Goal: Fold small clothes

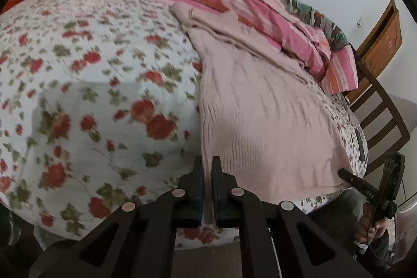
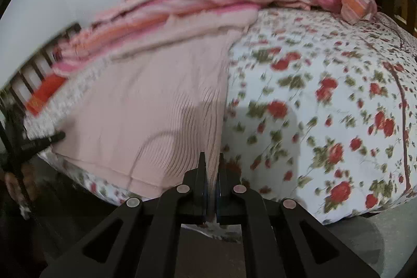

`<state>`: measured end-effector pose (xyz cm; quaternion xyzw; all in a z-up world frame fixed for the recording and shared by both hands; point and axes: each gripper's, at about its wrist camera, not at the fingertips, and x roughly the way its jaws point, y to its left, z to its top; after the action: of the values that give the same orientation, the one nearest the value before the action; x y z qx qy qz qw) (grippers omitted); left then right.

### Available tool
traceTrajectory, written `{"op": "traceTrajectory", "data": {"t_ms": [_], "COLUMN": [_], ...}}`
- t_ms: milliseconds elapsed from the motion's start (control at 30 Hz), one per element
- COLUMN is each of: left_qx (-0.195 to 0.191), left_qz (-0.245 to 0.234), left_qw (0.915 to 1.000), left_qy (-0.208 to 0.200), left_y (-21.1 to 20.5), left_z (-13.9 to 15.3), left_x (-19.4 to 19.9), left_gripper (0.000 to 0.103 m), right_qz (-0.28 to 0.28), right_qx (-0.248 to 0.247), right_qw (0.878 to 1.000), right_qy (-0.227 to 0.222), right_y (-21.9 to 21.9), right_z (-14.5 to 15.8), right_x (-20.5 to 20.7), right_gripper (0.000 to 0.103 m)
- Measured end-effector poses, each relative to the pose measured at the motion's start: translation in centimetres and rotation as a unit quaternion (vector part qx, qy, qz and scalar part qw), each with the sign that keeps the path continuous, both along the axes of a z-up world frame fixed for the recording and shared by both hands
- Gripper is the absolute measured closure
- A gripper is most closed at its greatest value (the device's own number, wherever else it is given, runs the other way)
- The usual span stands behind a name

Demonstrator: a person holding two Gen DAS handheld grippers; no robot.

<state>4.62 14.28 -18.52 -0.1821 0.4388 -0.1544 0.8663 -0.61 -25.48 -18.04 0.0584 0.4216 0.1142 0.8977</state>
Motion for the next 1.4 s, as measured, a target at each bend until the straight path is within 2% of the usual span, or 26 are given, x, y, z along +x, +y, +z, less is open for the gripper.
{"op": "traceTrajectory", "data": {"t_ms": [100, 200, 267, 333, 500, 633, 767, 967, 1167, 1400], "left_qx": [0.016, 0.035, 0.036, 0.031, 0.043, 0.038, 0.033, 0.046, 0.061, 0.062], "left_qz": [-0.005, -0.007, -0.005, -0.006, -0.014, -0.015, -0.011, -0.013, -0.013, -0.014], "left_qw": [0.9998, 0.9994, 0.9993, 0.9994, 0.9985, 0.9985, 0.9986, 0.9977, 0.9966, 0.9965], "left_qy": [0.012, 0.005, -0.003, -0.012, -0.032, -0.037, -0.039, -0.048, -0.054, -0.054], "left_y": [-0.7, -1.1, -1.1, -1.1, -1.4, -1.4, -1.4, -1.9, -2.4, -2.4], "left_z": [-0.4, -0.5, -0.5, -0.6, -0.5, -0.5, -0.6, -0.6, -0.6, -0.6], "left_x": [0.2, 0.2, 0.2, 0.4, 0.1, 0.1, 0.1, -0.1, -0.2, -0.2], "left_gripper": [0.094, 0.089, 0.081, 0.078, 0.075, 0.073, 0.073, 0.068, 0.068, 0.067], "right_qz": [0.008, 0.003, -0.004, -0.009, -0.006, -0.008, -0.008, -0.008, -0.008, -0.009], "right_qx": [0.0, 0.001, 0.001, 0.007, 0.012, 0.002, -0.001, -0.011, -0.027, -0.026], "right_qw": [1.0, 1.0, 1.0, 1.0, 0.999, 0.999, 0.999, 0.999, 0.998, 0.998], "right_qy": [0.003, -0.011, -0.017, -0.023, -0.035, -0.044, -0.047, -0.046, -0.049, -0.049], "right_y": [0.5, 0.6, 0.3, 0.1, -0.1, 0.0, 0.1, 0.4, 0.9, 0.9], "right_z": [0.1, 0.7, 1.1, 1.3, 0.3, -0.8, -0.8, -1.2, -1.3, -1.4], "right_x": [0.2, 0.7, 1.4, 2.1, 2.4, 2.3, 2.4, 2.3, 2.2, 2.2], "right_gripper": [0.097, 0.086, 0.075, 0.072, 0.072, 0.072, 0.072, 0.072, 0.072, 0.072]}}
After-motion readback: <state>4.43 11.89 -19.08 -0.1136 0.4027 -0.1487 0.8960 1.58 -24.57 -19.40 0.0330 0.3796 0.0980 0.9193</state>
